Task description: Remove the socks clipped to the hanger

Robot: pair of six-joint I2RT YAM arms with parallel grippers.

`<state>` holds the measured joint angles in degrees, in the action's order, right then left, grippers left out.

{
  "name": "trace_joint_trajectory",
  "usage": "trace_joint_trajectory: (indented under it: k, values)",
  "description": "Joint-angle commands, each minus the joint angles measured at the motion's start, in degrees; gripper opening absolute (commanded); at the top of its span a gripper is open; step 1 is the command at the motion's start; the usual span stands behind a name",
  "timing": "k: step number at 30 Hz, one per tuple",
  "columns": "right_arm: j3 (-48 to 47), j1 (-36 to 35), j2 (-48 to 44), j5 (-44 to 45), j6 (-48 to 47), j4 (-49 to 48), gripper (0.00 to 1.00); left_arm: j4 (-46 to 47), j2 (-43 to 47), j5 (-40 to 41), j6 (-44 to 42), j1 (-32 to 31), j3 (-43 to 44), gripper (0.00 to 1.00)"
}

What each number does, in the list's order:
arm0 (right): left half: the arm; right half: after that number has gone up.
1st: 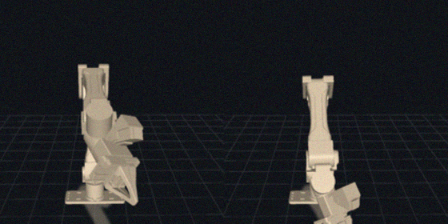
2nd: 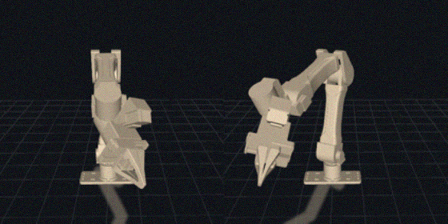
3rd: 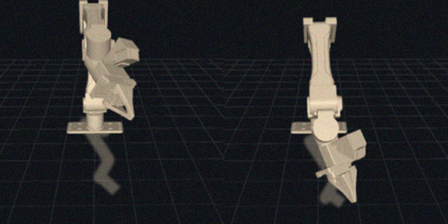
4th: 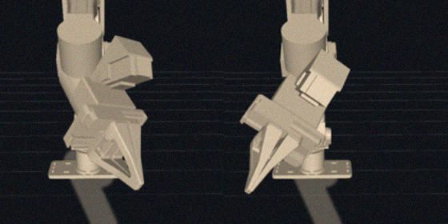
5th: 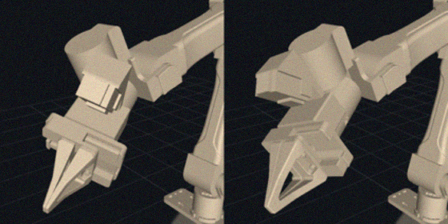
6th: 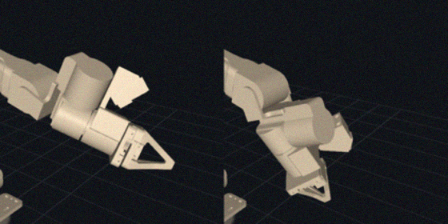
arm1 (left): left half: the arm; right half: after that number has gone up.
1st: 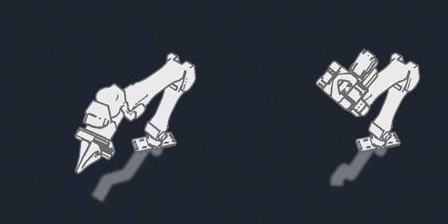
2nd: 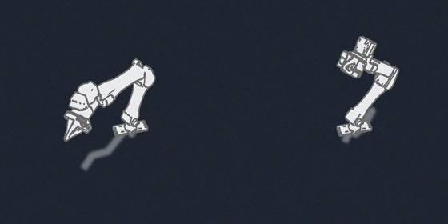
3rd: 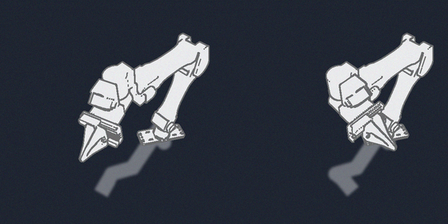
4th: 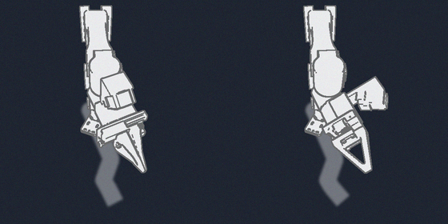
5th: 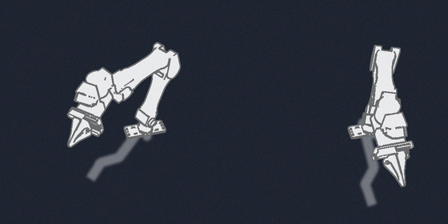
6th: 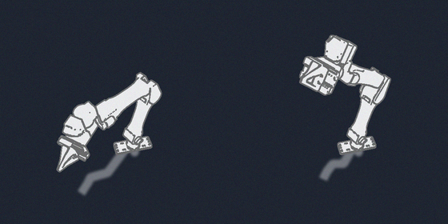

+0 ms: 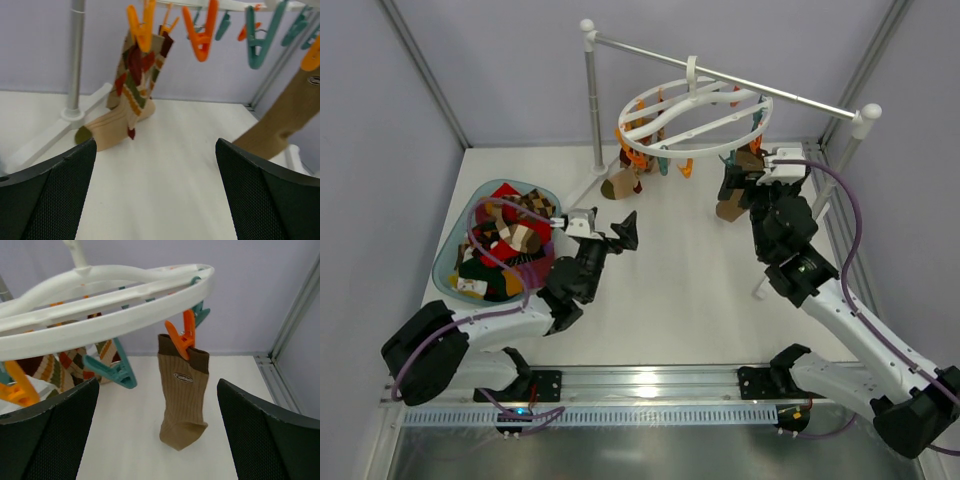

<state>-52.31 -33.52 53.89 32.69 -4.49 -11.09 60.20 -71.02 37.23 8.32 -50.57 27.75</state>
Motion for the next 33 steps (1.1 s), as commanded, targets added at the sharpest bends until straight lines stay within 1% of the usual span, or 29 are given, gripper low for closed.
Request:
trace_joint_trajectory:
  k: [1, 2, 5, 8, 12, 16, 19, 20, 21, 22, 23, 26, 27, 28, 30, 31, 33]
  values:
    - [0.63, 4.24, 1.39, -0.07, 3.95, 0.81, 1.00, 4.66, -2.62, -11.74, 2.93, -0.32, 2.22, 1.00]
    - [0.55, 6.43, 1.66, -1.12, 4.14, 1.07, 1.00, 4.75, -3.15, -12.18, 3.46, -0.32, 2.48, 1.00]
    - [1.25, 9.16, 1.31, -2.62, 4.40, 0.72, 1.00, 5.27, -5.43, -13.33, 4.25, -0.32, 3.71, 1.00]
    - [2.30, 12.59, 1.66, -6.31, 6.07, -0.50, 1.00, 5.89, -7.89, -13.85, 4.69, -0.32, 5.03, 1.00]
    - [1.95, 16.72, 4.29, -9.21, 6.95, -1.21, 1.00, 5.72, -10.88, -15.43, 5.30, -0.41, 6.97, 1.00]
    - [1.60, 19.19, 7.28, -14.13, 8.18, -2.79, 1.00, 5.80, -12.82, -15.53, 4.34, -1.02, 8.63, 1.00]
    - [0.90, 19.72, 9.83, -15.46, 8.01, -3.67, 1.00, 6.24, -13.61, -14.74, 3.11, -1.81, 9.08, 0.99]
    - [0.29, 19.89, 10.44, -15.63, 7.92, -3.67, 0.97, 6.24, -13.70, -14.73, 3.11, -1.82, 9.08, 1.00]
    - [-0.06, 19.89, 11.06, -15.72, 7.83, -3.67, 0.90, 6.33, -13.79, -14.73, 2.94, -1.90, 9.17, 0.99]
    - [-0.16, 20.07, 11.85, -16.07, 7.66, -3.85, 0.81, 6.33, -13.79, -14.65, 3.02, -2.08, 9.08, 0.99]
    - [-0.16, 20.07, 12.11, -16.42, 7.66, -4.11, 0.66, 6.33, -13.88, -14.65, 2.93, -1.99, 9.08, 1.00]
    - [-0.24, 20.07, 12.56, -18.00, 7.31, -4.55, 0.52, 6.33, -13.97, -14.56, 2.58, -2.08, 8.99, 1.00]
    - [-0.24, 20.07, 12.56, -19.49, 7.22, -4.47, 0.44, 6.42, -14.05, -14.56, 2.49, -2.08, 9.08, 1.00]
    - [-0.33, 19.98, 12.38, -20.20, 7.22, -4.29, 0.39, 6.42, -14.05, -14.56, 2.23, -2.08, 9.17, 1.00]
    - [-0.24, 20.07, 12.03, -21.87, 7.48, -4.20, 0.13, 6.50, -14.67, -13.95, 0.66, -2.61, 9.34, 0.99]
    - [-0.07, 20.07, 11.77, -21.96, 7.65, -4.20, 0.04, 6.50, -15.19, -12.99, -0.48, -2.87, 9.86, 1.00]
    - [0.46, 19.98, 11.24, -23.62, 8.18, -4.81, 0.04, 7.20, -17.03, -12.62, -3.56, -3.57, 10.48, 1.00]
